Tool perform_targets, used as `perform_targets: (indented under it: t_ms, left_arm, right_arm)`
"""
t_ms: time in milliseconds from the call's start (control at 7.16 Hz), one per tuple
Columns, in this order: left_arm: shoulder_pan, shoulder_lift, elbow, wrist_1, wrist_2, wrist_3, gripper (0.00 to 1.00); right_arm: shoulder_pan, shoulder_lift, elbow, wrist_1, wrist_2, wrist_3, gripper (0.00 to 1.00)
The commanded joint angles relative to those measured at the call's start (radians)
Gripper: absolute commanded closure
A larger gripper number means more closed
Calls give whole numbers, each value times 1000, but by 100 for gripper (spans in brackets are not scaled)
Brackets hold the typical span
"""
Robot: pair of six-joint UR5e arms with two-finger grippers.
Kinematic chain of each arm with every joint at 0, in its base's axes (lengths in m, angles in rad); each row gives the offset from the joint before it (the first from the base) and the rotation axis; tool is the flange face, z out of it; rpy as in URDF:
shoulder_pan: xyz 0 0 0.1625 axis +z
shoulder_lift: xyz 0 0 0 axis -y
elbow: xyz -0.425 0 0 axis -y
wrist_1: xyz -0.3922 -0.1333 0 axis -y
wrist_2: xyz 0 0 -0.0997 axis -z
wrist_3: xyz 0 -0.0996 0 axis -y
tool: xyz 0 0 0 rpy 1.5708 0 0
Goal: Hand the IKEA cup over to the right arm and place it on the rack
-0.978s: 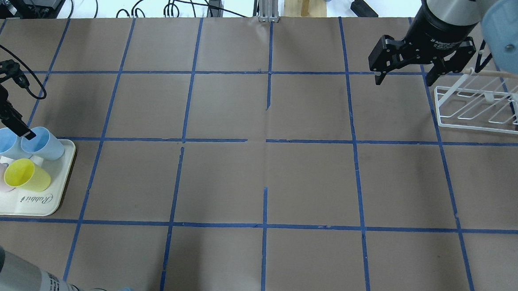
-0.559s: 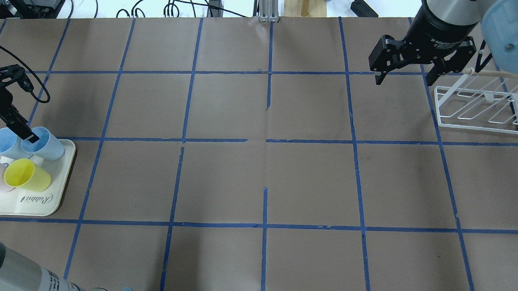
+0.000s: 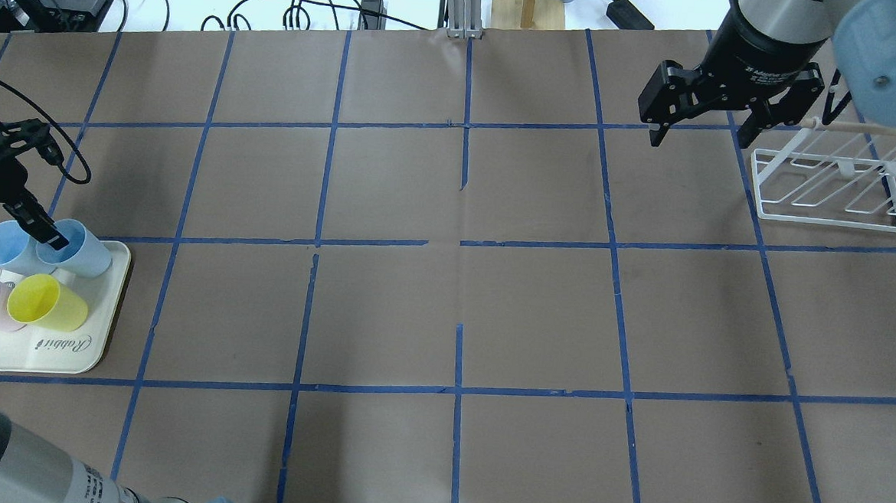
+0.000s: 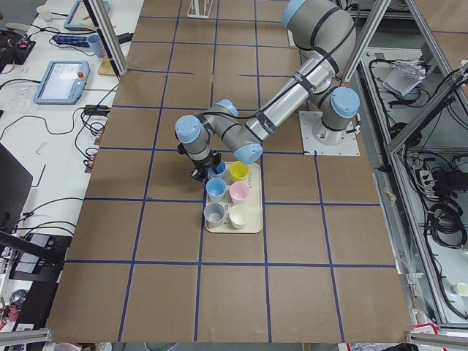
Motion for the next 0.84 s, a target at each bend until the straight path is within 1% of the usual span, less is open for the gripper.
perform_targets:
  t_ms: [0, 140, 279, 559, 699]
  left_arm:
    - [-8, -6, 0, -5, 4, 0, 64]
    - [-9, -7, 9, -31, 3, 0, 97]
    - [-12, -6, 12, -46, 3, 0, 100]
    - [-23, 13, 17, -57, -5, -5, 100]
    - [-23, 23, 35, -63, -7, -17, 100]
  right_arm:
    - [0, 0, 1, 0, -2, -1, 0]
    - [0, 0, 0, 0, -2, -1, 0]
    - [0, 0, 1, 0, 0, 1, 0]
    - [0, 0, 0, 0, 0, 1, 0]
    - [0, 0, 1, 0, -2, -1, 0]
